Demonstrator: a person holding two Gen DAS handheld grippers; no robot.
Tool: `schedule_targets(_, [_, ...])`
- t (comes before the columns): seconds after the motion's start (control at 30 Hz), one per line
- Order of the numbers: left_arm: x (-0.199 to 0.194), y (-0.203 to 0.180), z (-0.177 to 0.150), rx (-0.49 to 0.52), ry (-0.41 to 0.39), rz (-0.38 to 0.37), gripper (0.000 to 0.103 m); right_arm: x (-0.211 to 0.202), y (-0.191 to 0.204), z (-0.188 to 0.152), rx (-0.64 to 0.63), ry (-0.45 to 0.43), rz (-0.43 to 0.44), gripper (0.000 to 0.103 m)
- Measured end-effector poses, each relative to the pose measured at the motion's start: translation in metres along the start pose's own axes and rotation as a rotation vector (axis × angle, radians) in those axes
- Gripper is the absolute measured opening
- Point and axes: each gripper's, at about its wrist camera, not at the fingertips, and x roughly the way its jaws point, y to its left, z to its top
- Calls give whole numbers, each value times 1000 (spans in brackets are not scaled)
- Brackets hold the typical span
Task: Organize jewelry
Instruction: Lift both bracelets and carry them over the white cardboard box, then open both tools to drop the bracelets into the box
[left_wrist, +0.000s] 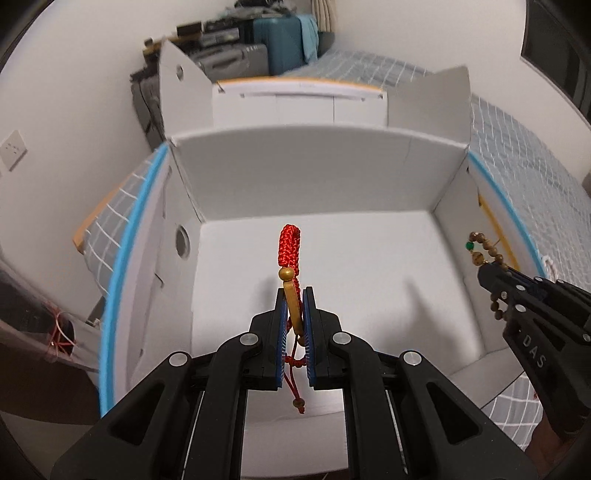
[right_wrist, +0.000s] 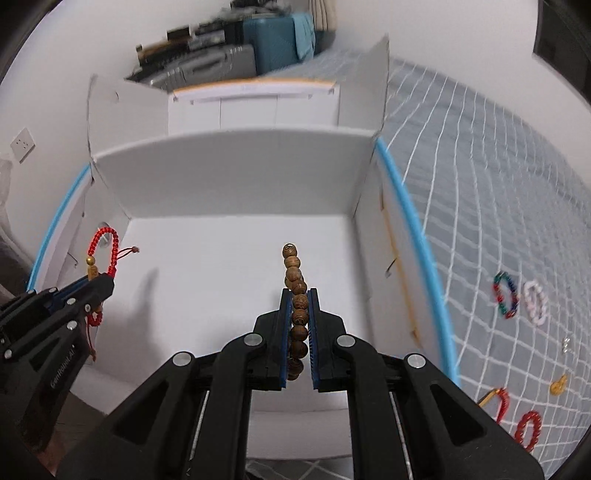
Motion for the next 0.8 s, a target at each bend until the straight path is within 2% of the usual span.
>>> schedule_targets(0.13, [12,1,-3,-7,54,-18,8,13,1,-2,12,57,-10,7])
schedule_targets(0.23, [17,4,-7,-13,64,-10,8,20,3,-5,9,81,-5,7])
schedule_targets(0.8, [22,10,-1,-27,76,-13,9,25,8,-6,9,75,-3,7])
